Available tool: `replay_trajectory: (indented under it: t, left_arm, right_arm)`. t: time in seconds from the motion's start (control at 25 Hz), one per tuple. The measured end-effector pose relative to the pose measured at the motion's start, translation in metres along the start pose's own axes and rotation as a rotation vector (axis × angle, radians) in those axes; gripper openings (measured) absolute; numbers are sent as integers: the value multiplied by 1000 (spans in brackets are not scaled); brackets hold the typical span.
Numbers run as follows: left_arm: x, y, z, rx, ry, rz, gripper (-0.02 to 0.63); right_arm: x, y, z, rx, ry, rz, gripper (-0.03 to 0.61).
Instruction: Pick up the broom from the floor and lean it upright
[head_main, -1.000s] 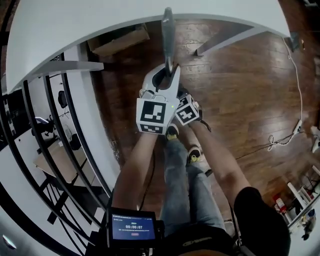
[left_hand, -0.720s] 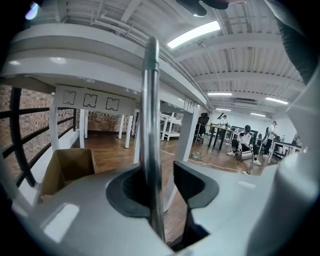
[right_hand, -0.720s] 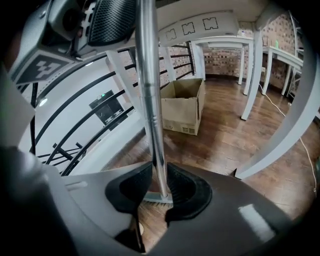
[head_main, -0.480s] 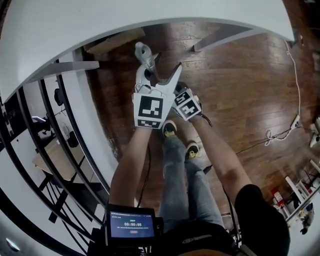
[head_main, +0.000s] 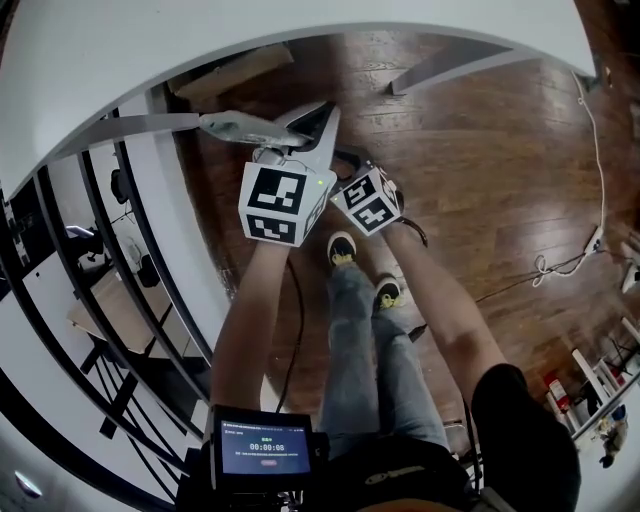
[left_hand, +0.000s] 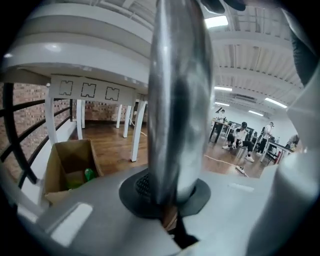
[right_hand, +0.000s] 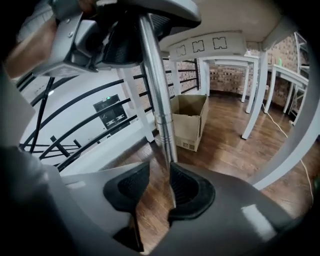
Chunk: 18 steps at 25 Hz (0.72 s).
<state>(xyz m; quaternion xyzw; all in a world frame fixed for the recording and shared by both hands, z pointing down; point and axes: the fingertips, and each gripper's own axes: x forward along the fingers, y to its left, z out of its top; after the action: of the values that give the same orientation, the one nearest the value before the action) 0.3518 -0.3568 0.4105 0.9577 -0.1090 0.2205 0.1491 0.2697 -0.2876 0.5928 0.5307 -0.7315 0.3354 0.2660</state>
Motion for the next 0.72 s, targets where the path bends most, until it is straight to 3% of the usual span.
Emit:
replay_trajectory:
  t: [0.08, 0.2, 0.52, 0.6, 0.72]
  left_arm:
    - [2, 6, -7, -28, 87, 33, 15]
    - [12, 9, -25, -42, 202, 60, 17]
    - [19, 37, -30, 20, 179, 192, 28]
    - [20, 35, -30, 29, 173, 180, 129]
    - [19, 30, -29, 77, 171, 164, 205]
  right_arm:
    - [0, 5, -3, -21, 12, 10, 110]
    - [1, 16, -13, -6, 39, 42, 143]
    - [-6, 18, -23, 9, 45, 48, 143]
    - [-7, 17, -24, 22, 41, 47, 144]
    - [-11, 16, -24, 30, 39, 43, 143]
